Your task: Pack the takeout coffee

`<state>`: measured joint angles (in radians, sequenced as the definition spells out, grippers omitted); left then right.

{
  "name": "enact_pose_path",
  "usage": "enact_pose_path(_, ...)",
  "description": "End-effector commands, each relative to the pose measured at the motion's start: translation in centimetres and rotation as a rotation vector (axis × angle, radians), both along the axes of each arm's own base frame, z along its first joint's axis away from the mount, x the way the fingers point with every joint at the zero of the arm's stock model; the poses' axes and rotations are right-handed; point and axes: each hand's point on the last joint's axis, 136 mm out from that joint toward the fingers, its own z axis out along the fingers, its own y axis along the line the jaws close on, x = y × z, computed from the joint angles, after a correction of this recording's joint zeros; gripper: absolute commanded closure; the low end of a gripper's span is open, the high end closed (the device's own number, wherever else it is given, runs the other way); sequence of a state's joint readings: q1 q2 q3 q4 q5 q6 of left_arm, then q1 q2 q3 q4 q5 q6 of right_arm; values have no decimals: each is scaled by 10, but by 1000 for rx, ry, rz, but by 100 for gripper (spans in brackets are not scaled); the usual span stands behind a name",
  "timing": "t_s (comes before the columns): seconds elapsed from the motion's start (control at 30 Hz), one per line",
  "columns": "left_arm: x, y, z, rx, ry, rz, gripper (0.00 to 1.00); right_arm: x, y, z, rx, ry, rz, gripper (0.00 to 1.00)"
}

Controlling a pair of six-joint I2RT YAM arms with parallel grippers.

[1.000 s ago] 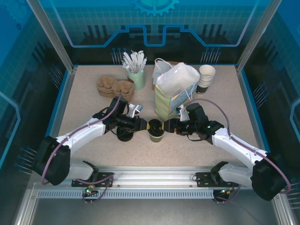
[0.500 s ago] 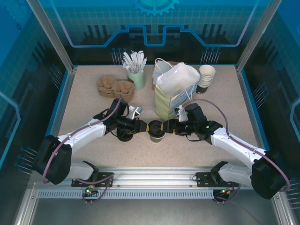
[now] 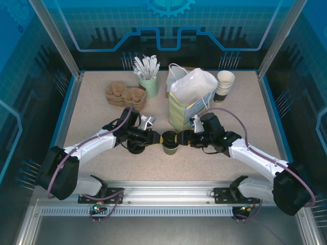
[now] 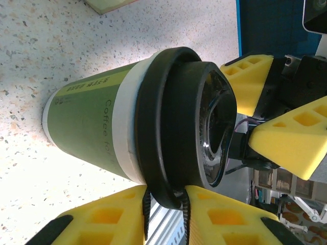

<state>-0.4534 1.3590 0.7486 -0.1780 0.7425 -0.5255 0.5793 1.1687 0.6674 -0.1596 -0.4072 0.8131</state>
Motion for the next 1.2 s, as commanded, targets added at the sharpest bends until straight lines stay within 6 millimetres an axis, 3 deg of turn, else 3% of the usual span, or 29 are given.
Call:
enact_pose_path(0.0, -5, 2, -3, -15, 32, -12, 72, 0, 4, -2, -1, -1, 1, 40)
enact_pose_path(0.3, -8, 3, -6, -5, 37, -18, 66, -1, 4, -4, -15, 2, 5, 39)
enact_pose_path(0.83, -12, -3, -11, 2, 48, -47, 65, -1, 3, 0, -32, -10, 9, 38)
enact_pose_path(1.17, -13, 1, 4, 11, 5, -45, 48, -3, 1, 5, -41, -22, 14, 38)
